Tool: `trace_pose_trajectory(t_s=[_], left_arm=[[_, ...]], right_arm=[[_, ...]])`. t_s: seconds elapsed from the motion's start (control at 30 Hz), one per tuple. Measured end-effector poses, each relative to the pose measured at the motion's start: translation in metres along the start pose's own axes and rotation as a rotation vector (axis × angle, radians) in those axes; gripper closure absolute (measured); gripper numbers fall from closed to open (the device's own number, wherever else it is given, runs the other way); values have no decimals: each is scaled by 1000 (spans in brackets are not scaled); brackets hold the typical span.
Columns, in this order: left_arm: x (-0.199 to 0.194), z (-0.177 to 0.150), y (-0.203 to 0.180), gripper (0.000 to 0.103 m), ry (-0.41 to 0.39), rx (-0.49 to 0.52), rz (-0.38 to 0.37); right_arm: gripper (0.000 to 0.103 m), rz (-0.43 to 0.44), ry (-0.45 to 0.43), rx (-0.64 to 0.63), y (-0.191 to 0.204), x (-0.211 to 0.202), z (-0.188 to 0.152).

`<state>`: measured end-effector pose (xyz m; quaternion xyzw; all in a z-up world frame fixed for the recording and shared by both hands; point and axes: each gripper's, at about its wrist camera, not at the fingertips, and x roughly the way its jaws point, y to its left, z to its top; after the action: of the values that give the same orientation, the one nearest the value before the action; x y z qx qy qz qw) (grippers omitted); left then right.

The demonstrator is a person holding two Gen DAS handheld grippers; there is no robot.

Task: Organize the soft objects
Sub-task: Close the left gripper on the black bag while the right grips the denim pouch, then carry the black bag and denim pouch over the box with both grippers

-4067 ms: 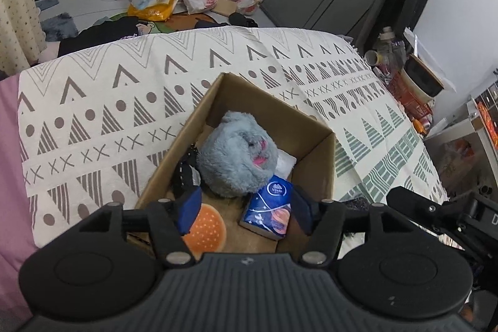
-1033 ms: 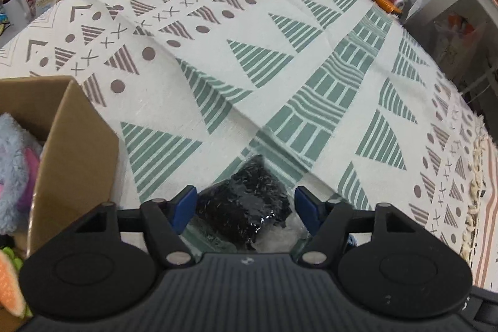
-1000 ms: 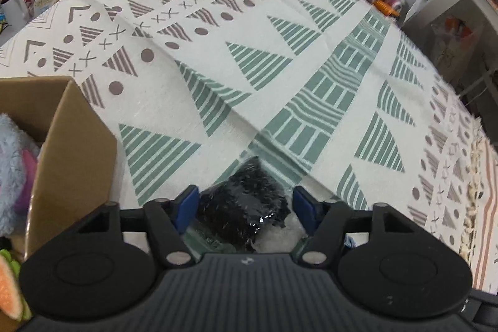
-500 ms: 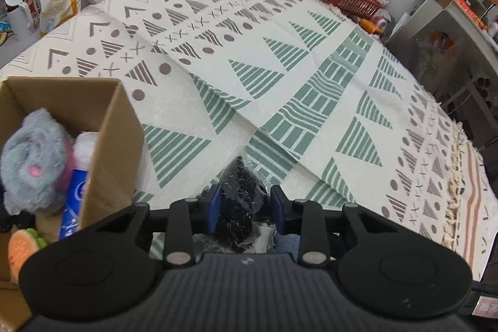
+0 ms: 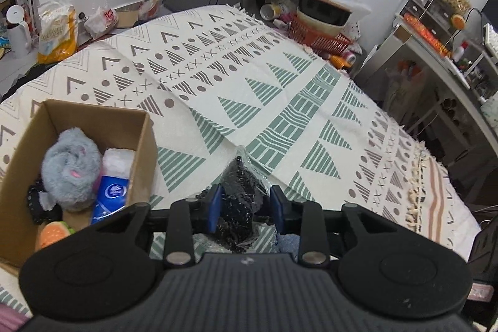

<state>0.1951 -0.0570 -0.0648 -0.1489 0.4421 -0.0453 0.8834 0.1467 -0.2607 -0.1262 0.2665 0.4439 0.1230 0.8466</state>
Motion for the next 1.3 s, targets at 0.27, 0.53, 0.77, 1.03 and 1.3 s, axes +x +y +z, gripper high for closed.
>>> trace_pose_trajectory(t_s=[0.27,0.53,0.77,1.03,1.3], left_arm=[[-34,-7,23,71,-35,-36,-1],[-55,-19,51,71,-49,-75,16],[-71,-23,76,71,-72,-103,48],[-70,-25,104,71,-81,-147,113],[-50,-24,130,71,-46,-187,103]], right_arm=[[92,11,-29,-24,16,-18,-9],[92,45,-48,-57,40,-30,-23],[92,69,-51,-50,63,-25,-40],[92,75,-34,-77,86,-13,-50],[92,89,-28,-95,110,-2,-48]])
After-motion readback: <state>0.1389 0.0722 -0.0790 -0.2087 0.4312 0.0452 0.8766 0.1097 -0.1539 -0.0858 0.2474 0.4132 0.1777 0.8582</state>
